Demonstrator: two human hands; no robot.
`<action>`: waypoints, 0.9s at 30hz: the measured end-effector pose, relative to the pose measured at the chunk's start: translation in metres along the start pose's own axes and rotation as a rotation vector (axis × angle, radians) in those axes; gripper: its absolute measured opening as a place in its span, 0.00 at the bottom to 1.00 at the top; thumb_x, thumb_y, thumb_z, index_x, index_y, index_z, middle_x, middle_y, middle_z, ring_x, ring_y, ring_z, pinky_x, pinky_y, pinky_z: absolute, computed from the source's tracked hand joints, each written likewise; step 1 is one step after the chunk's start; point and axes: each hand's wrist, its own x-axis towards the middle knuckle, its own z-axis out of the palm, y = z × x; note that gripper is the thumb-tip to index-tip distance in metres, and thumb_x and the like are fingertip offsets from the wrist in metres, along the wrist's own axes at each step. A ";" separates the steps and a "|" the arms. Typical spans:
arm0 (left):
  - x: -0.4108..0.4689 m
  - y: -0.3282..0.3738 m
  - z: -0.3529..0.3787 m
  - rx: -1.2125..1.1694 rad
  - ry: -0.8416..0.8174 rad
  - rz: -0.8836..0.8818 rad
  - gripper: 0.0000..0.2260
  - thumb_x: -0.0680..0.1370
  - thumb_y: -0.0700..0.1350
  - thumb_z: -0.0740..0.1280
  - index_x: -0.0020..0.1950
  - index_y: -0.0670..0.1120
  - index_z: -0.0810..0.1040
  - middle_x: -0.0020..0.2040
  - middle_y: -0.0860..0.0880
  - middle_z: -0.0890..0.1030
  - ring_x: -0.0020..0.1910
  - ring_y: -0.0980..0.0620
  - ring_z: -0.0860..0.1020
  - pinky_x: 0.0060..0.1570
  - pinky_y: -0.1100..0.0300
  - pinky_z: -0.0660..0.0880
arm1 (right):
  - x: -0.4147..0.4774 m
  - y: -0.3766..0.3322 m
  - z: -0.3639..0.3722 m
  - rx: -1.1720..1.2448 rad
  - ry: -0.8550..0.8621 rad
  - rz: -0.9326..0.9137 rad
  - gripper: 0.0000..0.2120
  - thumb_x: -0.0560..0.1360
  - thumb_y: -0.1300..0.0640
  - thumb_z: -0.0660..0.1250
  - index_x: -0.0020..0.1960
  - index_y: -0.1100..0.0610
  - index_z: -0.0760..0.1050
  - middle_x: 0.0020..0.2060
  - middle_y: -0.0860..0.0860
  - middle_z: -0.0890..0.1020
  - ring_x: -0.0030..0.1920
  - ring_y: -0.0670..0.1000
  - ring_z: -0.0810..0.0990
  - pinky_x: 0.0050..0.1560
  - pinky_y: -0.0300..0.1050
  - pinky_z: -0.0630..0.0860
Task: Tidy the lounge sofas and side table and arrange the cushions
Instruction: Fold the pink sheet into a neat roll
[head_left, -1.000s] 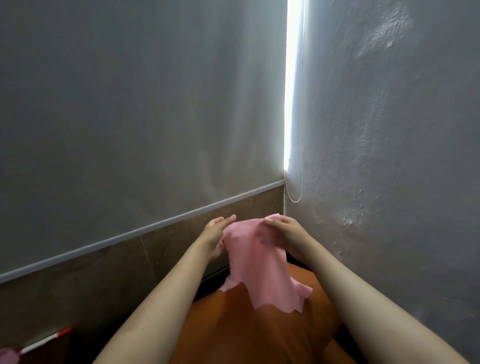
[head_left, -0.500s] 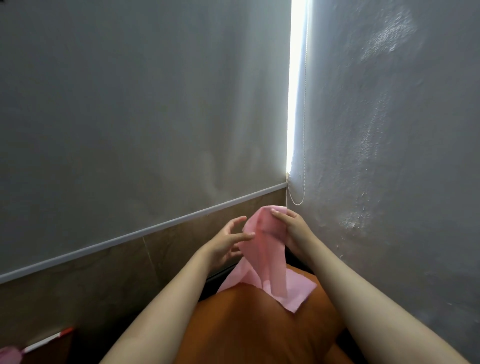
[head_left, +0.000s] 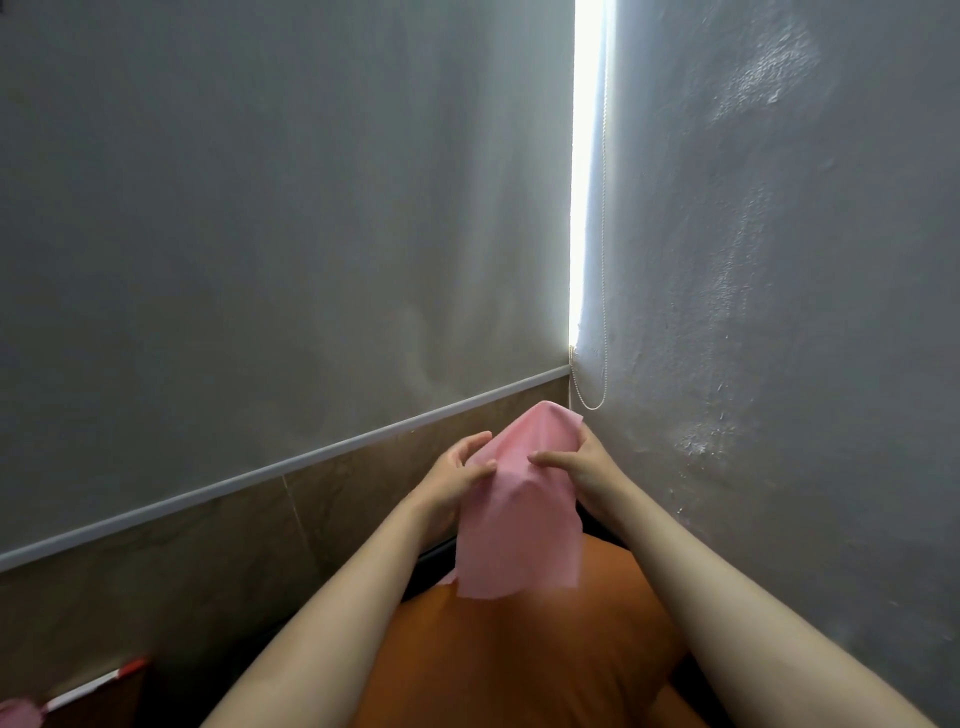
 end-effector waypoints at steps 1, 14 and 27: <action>0.000 0.002 0.001 -0.007 0.020 0.013 0.19 0.80 0.36 0.63 0.70 0.49 0.69 0.64 0.49 0.76 0.57 0.51 0.78 0.57 0.57 0.77 | -0.001 0.000 0.000 -0.017 0.000 0.001 0.42 0.58 0.58 0.80 0.69 0.48 0.67 0.58 0.54 0.79 0.56 0.56 0.81 0.56 0.58 0.79; -0.010 0.039 0.002 -0.292 0.067 0.061 0.14 0.75 0.35 0.69 0.59 0.47 0.77 0.50 0.45 0.81 0.46 0.48 0.80 0.45 0.57 0.79 | -0.012 -0.003 0.011 0.120 -0.156 -0.006 0.23 0.69 0.51 0.72 0.63 0.56 0.78 0.53 0.57 0.83 0.52 0.56 0.82 0.54 0.53 0.78; -0.033 0.041 -0.019 -0.256 -0.214 0.002 0.34 0.67 0.35 0.73 0.70 0.55 0.71 0.65 0.42 0.75 0.58 0.43 0.80 0.58 0.48 0.77 | -0.016 -0.012 0.023 0.107 -0.038 -0.068 0.08 0.69 0.56 0.74 0.46 0.59 0.83 0.43 0.58 0.82 0.45 0.57 0.79 0.47 0.53 0.74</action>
